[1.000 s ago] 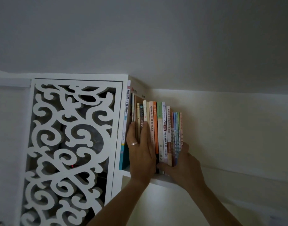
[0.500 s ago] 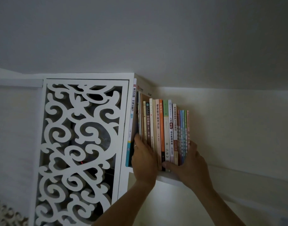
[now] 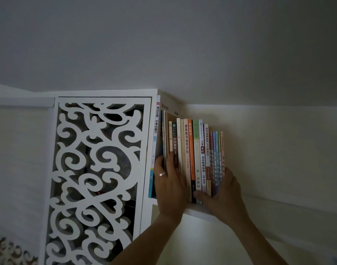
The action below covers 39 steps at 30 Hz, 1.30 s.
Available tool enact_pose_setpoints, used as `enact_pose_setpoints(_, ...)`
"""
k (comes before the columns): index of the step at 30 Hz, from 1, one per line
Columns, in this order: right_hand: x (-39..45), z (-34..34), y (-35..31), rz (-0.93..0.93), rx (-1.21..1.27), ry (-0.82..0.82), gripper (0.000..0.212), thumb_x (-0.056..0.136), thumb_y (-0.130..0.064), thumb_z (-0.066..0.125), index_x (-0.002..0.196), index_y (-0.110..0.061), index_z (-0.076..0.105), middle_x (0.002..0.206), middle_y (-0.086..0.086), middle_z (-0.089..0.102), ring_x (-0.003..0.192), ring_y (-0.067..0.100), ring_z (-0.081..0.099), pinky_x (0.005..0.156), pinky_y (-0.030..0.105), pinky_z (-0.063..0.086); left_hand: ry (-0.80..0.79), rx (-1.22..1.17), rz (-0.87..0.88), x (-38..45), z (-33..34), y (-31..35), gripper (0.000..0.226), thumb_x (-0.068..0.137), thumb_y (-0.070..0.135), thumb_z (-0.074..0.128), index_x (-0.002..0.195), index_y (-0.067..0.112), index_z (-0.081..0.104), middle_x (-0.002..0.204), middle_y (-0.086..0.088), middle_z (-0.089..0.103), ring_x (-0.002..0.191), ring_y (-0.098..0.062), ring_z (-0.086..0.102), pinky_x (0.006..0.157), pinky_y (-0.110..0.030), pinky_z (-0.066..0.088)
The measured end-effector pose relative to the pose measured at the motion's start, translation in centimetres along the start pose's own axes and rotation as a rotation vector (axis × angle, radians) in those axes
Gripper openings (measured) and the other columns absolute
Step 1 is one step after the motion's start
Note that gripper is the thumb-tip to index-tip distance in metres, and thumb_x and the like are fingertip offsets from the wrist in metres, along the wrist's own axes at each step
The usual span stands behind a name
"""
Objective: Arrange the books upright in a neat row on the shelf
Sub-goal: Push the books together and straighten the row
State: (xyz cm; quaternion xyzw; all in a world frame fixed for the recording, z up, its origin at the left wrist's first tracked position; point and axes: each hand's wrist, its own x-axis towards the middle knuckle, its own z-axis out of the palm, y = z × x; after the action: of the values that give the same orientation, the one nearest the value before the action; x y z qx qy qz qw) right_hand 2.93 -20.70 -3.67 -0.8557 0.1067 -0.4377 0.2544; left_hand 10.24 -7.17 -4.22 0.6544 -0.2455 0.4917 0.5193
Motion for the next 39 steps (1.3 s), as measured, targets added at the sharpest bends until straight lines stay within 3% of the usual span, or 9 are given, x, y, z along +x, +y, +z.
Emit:
enact_pose_setpoints(5, 0.1, 0.1, 0.1, -0.063, 0.052, 0.057, 0.118, 0.057, -0.057, 0.088, 0.150, -0.022, 0.025, 0.146, 0.002, 0.035, 0.134, 0.024, 0.035, 0.101, 0.041, 0.044, -0.056, 0.016, 0.039, -0.1, 0.0, -0.3, 0.053, 0.108, 0.047, 0.029, 0.160, 0.036, 0.026, 0.160, -0.009, 0.020, 0.141, -0.028, 0.040, 0.107, -0.051, 0.051)
enact_pose_setpoints(13, -0.4, -0.7, 0.2, -0.083, 0.159, 0.139, 0.092, 0.070, -0.027, 0.084, 0.147, -0.024, 0.034, 0.136, 0.001, 0.043, 0.127, 0.022, 0.048, 0.093, 0.044, 0.058, -0.065, 0.029, 0.010, -0.5, 0.4, -0.4, 0.059, 0.106, 0.046, 0.044, 0.161, 0.039, 0.022, 0.165, -0.005, 0.011, 0.151, -0.025, 0.024, 0.118, -0.050, 0.038)
enact_pose_setpoints(16, -0.3, -0.8, 0.2, -0.095, 0.154, 0.132, 0.092, 0.070, -0.031, 0.085, 0.146, -0.022, 0.033, 0.136, 0.002, 0.041, 0.128, 0.022, 0.045, 0.094, 0.045, 0.057, -0.059, 0.051, 0.025, -0.7, 0.4, -0.5, 0.058, 0.106, 0.043, 0.045, 0.161, 0.038, 0.025, 0.166, -0.008, 0.010, 0.152, -0.027, 0.022, 0.119, -0.050, 0.036)
enact_pose_setpoints(19, -0.4, -0.7, -0.1, -0.096, 0.120, 0.140, 0.101, 0.069, -0.041, 0.087, 0.148, -0.021, 0.028, 0.141, -0.001, 0.035, 0.131, 0.020, 0.037, 0.092, 0.035, 0.050, -0.086, 0.076, 0.070, -0.6, 0.3, -0.7, 0.057, 0.106, 0.042, 0.045, 0.160, 0.041, 0.026, 0.166, -0.007, 0.009, 0.152, -0.026, 0.019, 0.120, -0.046, 0.031)
enact_pose_setpoints(24, -0.3, -0.7, -0.3, -0.076, 0.082, 0.163, 0.113, 0.060, -0.046, 0.092, 0.148, -0.015, 0.029, 0.142, 0.004, 0.033, 0.132, 0.025, 0.034, 0.092, 0.038, 0.049, -0.144, 0.182, 0.179, -0.5, 0.2, -1.3, 0.058, 0.106, 0.049, 0.039, 0.161, 0.041, 0.024, 0.168, -0.006, 0.003, 0.157, -0.028, 0.006, 0.124, -0.052, 0.020)
enact_pose_setpoints(28, -0.3, -0.6, -0.3, -0.085, 0.075, 0.168, 0.113, 0.059, -0.047, 0.092, 0.147, -0.014, 0.030, 0.142, 0.007, 0.034, 0.131, 0.027, 0.035, 0.091, 0.038, 0.048, -0.128, 0.236, 0.248, -0.3, 0.2, -1.1, 0.058, 0.107, 0.044, 0.036, 0.163, 0.031, 0.024, 0.171, -0.005, 0.012, 0.159, -0.024, 0.003, 0.127, -0.054, 0.013)
enact_pose_setpoints(33, -0.3, -0.6, -0.3, -0.081, 0.055, 0.180, 0.113, 0.058, -0.049, 0.091, 0.147, -0.012, 0.031, 0.140, 0.009, 0.037, 0.129, 0.028, 0.038, 0.089, 0.038, 0.048, -0.140, 0.246, 0.309, -0.1, 0.3, -1.1, 0.058, 0.108, 0.039, 0.031, 0.163, 0.021, 0.025, 0.171, -0.002, 0.018, 0.160, -0.021, 0.009, 0.126, -0.058, 0.017)
enact_pose_setpoints(39, -0.2, -0.5, -0.3, -0.070, 0.034, 0.175, 0.114, 0.059, -0.050, 0.090, 0.148, -0.012, 0.030, 0.142, 0.010, 0.037, 0.131, 0.029, 0.038, 0.094, 0.045, 0.049, -0.126, 0.299, 0.239, -0.3, 0.4, -0.9, 0.062, 0.108, 0.051, 0.029, 0.164, 0.028, 0.018, 0.172, -0.006, 0.012, 0.159, -0.023, 0.009, 0.124, -0.053, 0.019)
